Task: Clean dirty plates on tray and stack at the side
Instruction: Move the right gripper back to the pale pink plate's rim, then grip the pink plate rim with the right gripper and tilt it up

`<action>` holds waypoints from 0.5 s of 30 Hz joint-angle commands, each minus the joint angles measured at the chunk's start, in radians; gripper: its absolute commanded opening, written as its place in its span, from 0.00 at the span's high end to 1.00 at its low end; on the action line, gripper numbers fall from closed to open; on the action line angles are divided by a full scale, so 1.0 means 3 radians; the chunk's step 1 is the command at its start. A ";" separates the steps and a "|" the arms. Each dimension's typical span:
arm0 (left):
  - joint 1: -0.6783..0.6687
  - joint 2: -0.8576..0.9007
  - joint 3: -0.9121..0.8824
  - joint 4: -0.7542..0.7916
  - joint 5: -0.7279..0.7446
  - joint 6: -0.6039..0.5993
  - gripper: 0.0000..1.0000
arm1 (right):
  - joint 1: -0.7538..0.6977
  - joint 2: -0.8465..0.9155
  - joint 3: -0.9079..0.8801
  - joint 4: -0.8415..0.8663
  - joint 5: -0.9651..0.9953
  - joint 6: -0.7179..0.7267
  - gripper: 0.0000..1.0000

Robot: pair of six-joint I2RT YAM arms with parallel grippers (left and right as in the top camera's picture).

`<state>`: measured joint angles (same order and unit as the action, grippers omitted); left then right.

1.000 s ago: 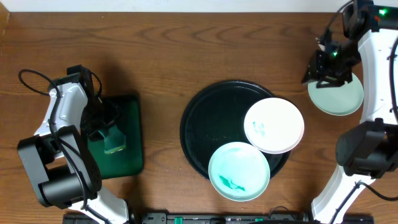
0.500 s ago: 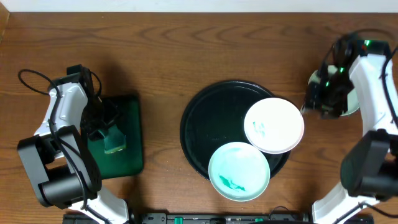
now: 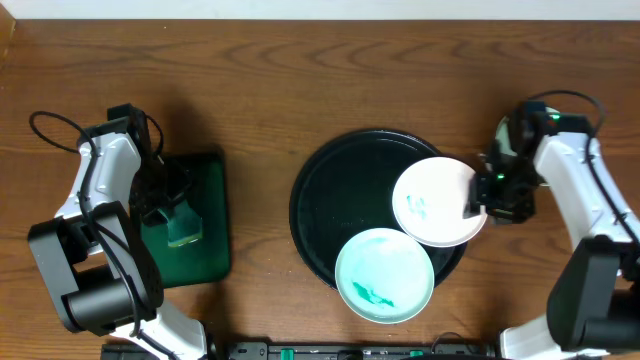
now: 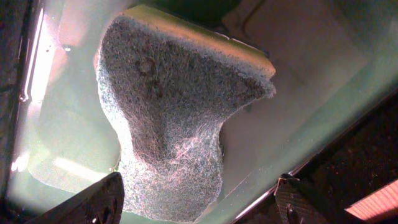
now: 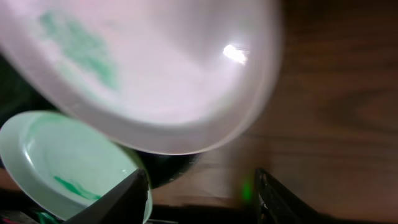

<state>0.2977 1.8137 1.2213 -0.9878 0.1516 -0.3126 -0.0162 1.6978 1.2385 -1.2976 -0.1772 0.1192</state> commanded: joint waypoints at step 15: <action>-0.0010 -0.0067 -0.0028 -0.0017 -0.0005 0.0043 0.21 | 0.1466 -0.1151 -0.0909 0.0181 -0.0395 0.0757 0.47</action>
<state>0.2977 1.8137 1.2213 -0.9878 0.1516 -0.3126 0.3748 1.3781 1.0294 -1.2602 -0.2806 0.2375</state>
